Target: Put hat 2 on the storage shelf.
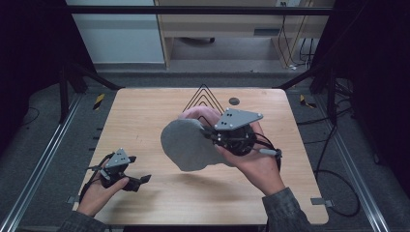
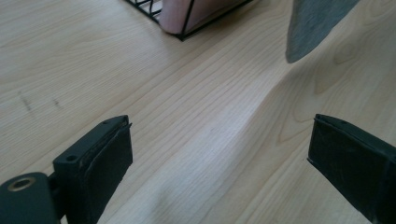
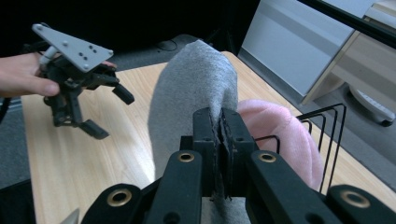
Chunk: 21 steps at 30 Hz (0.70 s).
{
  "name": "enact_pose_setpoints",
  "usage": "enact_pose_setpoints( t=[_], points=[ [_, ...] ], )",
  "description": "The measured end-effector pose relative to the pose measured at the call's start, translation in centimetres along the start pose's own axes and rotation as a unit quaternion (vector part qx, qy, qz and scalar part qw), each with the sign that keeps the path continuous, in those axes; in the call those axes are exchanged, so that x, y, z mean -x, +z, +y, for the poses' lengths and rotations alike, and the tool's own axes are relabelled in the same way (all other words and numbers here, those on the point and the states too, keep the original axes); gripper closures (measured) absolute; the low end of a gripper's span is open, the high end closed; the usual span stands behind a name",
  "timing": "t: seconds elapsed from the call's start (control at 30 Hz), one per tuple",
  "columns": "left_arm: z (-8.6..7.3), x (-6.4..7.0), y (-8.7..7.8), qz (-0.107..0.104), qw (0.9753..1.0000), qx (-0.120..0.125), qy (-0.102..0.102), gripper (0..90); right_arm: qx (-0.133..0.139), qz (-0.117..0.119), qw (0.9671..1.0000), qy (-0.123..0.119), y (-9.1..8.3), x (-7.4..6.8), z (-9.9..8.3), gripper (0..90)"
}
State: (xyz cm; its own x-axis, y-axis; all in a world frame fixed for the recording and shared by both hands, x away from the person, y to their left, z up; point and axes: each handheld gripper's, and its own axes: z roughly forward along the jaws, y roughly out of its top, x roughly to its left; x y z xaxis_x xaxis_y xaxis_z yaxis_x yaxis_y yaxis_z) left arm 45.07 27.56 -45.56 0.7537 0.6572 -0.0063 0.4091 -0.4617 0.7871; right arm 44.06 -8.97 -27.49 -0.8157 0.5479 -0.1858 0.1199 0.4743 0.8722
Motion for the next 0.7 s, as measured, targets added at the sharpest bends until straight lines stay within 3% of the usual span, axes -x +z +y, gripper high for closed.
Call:
enact_pose_setpoints(
  t=[0.2, 0.43, 0.7],
  points=[
    [0.4, 0.9, 0.4, -0.013, 0.9997, 0.006, 0.018, 5.4, -0.001, 0.002, 1.0, 0.0, 0.7, -0.3, 0.7, 86.1],
    [0.7, 1.2, 0.4, -0.024, 0.9994, 0.015, 0.017, 7.7, -0.004, 0.01, 0.9999, 0.002, 1.6, -0.6, 0.9, 86.0],
    [1.4, 2.1, 0.6, -0.056, 0.9976, 0.038, 0.012, 9.2, -0.004, 0.022, 0.9997, 0.002, 2.3, -1.3, 1.4, 86.0]
  ],
)
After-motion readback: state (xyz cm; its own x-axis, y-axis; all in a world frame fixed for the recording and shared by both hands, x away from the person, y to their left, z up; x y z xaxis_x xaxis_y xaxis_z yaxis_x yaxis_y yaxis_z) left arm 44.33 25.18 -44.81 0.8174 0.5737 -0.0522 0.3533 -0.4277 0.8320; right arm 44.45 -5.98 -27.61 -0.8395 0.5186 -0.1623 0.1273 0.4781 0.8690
